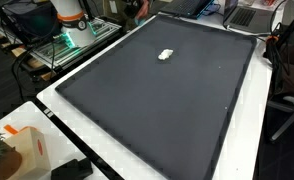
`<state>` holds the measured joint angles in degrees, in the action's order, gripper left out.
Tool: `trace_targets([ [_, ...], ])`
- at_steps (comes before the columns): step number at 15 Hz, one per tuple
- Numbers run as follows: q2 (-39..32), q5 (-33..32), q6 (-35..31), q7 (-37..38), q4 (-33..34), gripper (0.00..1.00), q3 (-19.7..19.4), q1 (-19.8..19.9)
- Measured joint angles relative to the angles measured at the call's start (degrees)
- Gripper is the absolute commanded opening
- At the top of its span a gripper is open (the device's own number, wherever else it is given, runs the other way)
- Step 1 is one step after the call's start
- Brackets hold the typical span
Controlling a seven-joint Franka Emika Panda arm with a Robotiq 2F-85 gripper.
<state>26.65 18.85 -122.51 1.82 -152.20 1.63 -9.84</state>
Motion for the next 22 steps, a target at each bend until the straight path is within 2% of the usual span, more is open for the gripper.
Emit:
trace_targets([
  [3, 1.5, 2.2, 5.8, -0.3, 2.4, 1.0, -0.3, 0.1],
  [4, 1.8, 2.5, 7.1, -0.4, 3.1, 0.8, -0.6, 0.2],
  [11, 2.0, 3.4, 10.2, -1.6, 5.7, 0.27, -1.6, 1.3],
  [12, 2.0, 3.4, 10.2, -1.9, 5.9, 0.23, -1.7, 1.4],
  [17, 2.0, 4.0, 10.5, -2.2, 6.4, 0.23, -1.7, 1.7],
  [18, 2.0, 4.5, 10.5, -2.6, 6.4, 0.48, -1.7, 1.7],
  [22, 1.7, 4.5, 10.5, -2.7, 6.4, 0.48, -1.5, 1.8],
])
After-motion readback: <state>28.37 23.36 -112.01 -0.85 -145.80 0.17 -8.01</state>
